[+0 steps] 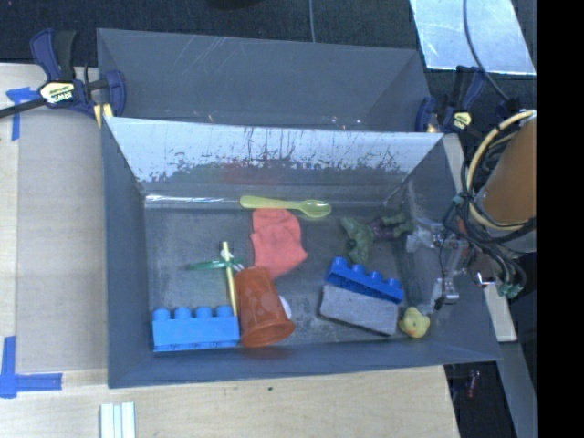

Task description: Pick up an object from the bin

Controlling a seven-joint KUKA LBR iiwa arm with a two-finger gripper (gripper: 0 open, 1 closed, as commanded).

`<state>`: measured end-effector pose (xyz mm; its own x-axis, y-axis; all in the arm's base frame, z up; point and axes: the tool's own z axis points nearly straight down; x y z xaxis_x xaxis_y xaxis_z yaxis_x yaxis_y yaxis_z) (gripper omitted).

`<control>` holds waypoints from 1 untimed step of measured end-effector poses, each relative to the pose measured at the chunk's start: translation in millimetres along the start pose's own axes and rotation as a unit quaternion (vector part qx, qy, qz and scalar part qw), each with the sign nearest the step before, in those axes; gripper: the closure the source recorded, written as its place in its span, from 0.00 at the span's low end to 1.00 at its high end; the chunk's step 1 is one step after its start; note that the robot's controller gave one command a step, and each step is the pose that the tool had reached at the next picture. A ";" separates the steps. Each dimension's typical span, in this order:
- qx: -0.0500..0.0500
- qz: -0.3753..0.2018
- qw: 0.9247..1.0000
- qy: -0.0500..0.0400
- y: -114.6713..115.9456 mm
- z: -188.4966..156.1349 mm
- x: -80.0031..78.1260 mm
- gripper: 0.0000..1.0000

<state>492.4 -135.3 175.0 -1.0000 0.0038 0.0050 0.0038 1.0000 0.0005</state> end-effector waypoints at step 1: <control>0.001 -0.002 1.000 -0.004 0.6 -4.6 -1.8 0.00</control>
Offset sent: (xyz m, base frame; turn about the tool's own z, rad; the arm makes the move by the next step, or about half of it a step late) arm -0.0013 0.0388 -0.0808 0.1721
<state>494.2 -134.6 179.5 -1.0000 0.0005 -0.0034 0.0005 1.0000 -0.0011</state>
